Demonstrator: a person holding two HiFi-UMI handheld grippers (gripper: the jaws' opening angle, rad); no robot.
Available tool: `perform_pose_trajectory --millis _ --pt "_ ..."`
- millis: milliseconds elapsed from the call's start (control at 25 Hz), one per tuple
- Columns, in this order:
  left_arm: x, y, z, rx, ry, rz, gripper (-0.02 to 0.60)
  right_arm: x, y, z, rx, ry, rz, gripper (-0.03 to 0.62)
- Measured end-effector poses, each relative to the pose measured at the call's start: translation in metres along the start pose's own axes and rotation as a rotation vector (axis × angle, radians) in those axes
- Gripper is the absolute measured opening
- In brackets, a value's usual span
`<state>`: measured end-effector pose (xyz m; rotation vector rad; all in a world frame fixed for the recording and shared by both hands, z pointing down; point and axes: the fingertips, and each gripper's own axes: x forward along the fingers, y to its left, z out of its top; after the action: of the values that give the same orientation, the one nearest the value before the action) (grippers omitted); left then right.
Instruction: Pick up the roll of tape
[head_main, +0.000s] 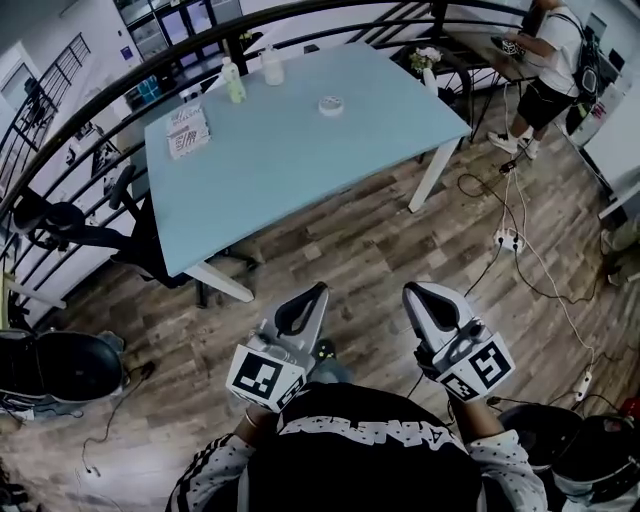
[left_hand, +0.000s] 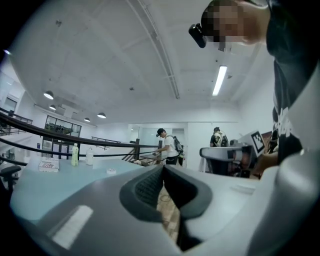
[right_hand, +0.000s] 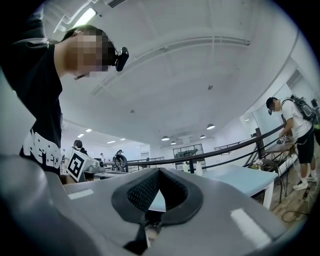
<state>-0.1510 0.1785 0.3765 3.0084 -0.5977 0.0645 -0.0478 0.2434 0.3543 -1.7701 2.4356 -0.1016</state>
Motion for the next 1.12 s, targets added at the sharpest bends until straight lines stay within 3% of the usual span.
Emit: perform_pose_trajectory --millis 280,800,1120 --pt "0.021 0.011 0.004 -0.003 -0.004 -0.047 0.000 0.009 -0.017 0.002 -0.012 0.012 -0.052 0.003" --pt "0.038 0.081 0.011 -0.027 -0.023 -0.062 0.000 0.074 -0.025 0.003 -0.029 0.040 -0.080 0.003" --pt "0.041 0.113 0.012 -0.027 -0.033 -0.072 0.000 0.108 -0.029 0.000 0.033 0.026 -0.080 0.003"
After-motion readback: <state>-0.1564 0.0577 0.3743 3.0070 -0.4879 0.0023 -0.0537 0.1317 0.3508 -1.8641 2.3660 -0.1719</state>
